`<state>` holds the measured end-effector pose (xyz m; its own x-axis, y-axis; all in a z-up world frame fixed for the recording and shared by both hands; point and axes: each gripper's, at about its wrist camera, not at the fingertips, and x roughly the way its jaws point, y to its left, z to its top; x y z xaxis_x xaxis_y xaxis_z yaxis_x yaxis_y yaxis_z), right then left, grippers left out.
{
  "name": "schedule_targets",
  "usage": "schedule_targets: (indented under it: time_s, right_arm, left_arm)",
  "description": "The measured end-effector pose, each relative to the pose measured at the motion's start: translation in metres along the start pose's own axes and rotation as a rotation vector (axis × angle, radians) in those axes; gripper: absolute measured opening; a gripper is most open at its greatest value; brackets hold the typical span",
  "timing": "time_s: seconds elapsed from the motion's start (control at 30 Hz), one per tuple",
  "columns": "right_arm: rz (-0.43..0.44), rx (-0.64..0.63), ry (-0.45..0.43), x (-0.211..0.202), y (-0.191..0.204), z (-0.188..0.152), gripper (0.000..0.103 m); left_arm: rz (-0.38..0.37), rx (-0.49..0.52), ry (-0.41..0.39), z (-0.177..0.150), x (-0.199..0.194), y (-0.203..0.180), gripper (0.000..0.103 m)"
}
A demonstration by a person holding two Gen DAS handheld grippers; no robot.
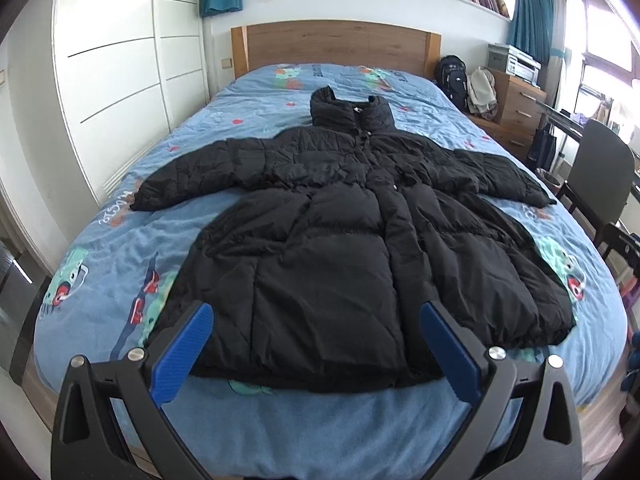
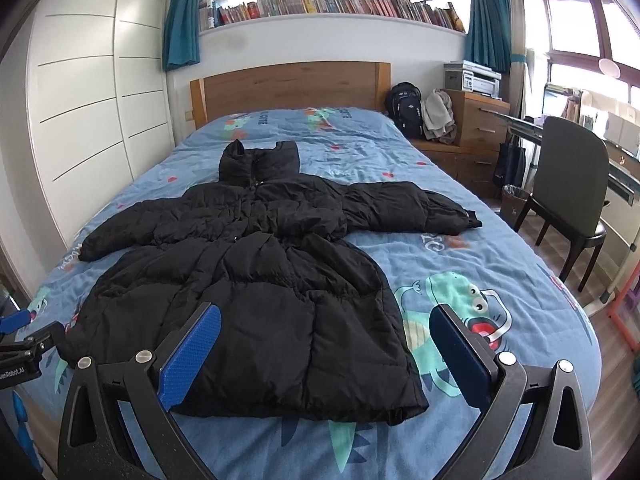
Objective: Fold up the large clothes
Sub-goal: 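Reach the right gripper to a sleeve cuff and close on it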
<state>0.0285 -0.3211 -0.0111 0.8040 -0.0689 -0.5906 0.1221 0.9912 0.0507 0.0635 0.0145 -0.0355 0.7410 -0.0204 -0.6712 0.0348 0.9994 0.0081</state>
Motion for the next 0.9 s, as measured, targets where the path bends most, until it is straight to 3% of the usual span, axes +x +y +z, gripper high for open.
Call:
schedule_targets:
  time_s: [0.2,0.5,0.7,0.9]
  right_arm:
    - [-0.016,0.111,-0.001,0.065,-0.043,0.041,0.102]
    - [0.005,0.296,0.050,0.216,-0.112,0.088,0.102]
    - [0.008,0.463,0.105,0.303,-0.163,0.087,0.102]
    - [0.012,0.667,0.139,0.349,-0.217,0.076,0.102]
  left_arm:
    - [0.022,-0.036,0.004,0.033,0.039,0.016,0.103]
    - [-0.001,-0.106,0.043,0.098,0.166,0.027,0.103]
    - [0.025,-0.111,0.070,0.142,0.225,0.013,0.103]
    - [0.073,-0.142,0.149,0.164,0.261,0.010,0.103]
